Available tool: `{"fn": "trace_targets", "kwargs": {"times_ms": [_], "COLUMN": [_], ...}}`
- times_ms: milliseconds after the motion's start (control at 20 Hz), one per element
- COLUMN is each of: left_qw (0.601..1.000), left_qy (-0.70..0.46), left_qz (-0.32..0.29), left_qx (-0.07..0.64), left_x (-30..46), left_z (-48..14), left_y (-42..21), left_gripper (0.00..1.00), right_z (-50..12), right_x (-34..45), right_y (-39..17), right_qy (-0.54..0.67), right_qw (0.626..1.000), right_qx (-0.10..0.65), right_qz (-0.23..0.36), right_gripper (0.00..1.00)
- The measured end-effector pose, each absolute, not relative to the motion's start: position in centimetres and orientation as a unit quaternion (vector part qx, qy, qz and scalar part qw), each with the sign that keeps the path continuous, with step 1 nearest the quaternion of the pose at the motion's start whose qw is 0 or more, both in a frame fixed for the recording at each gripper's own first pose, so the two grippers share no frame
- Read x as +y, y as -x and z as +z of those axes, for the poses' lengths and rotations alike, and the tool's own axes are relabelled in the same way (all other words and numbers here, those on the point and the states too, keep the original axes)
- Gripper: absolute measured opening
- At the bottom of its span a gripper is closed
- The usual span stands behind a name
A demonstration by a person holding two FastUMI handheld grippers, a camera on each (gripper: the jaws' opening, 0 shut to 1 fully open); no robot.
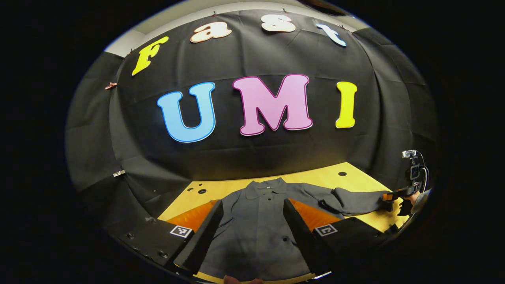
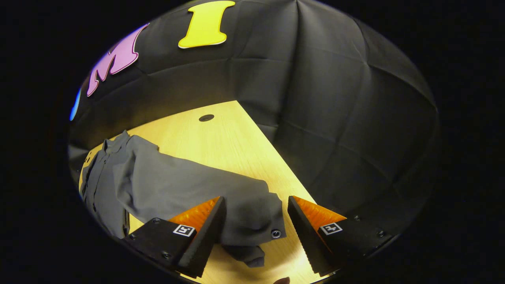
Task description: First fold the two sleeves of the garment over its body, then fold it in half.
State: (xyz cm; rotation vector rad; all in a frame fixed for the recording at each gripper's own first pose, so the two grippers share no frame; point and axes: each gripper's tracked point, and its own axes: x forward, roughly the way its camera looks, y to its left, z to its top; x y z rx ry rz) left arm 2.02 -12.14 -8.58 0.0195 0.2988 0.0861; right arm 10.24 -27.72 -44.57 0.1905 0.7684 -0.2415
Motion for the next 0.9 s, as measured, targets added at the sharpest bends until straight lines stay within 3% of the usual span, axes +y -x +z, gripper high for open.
{"fn": "trace_targets", "kwargs": {"times_ms": [300,400,650,900], "left_qw": [0.987,0.987,0.987,0.989], "left_qy": [-0.023,-0.026,-0.027,-0.029], "left_qz": [0.053,0.053,0.052,0.024], "left_qx": [0.15,0.153,0.152,0.146], "left_x": [-12.4,-12.7,-12.9,-11.9], "left_z": [-8.6,-8.8,-9.0,-9.2], "left_y": [-2.6,-2.6,-2.4,-2.4], "left_gripper": [0.97,0.97,0.97,0.97], "right_z": [-46.4,-46.2,-45.8,-41.9], "right_x": [-27.9,-27.6,-27.7,-28.2], "right_y": [-10.3,-10.6,-10.1,-6.8], "right_qy": [-0.091,-0.09,-0.083,-0.088], "right_qw": [0.911,0.911,0.914,0.927], "right_qx": [0.387,0.39,0.387,0.341], "right_qz": [-0.106,-0.1,-0.092,-0.127], "right_gripper": [0.98,0.93,0.08,0.07]}}
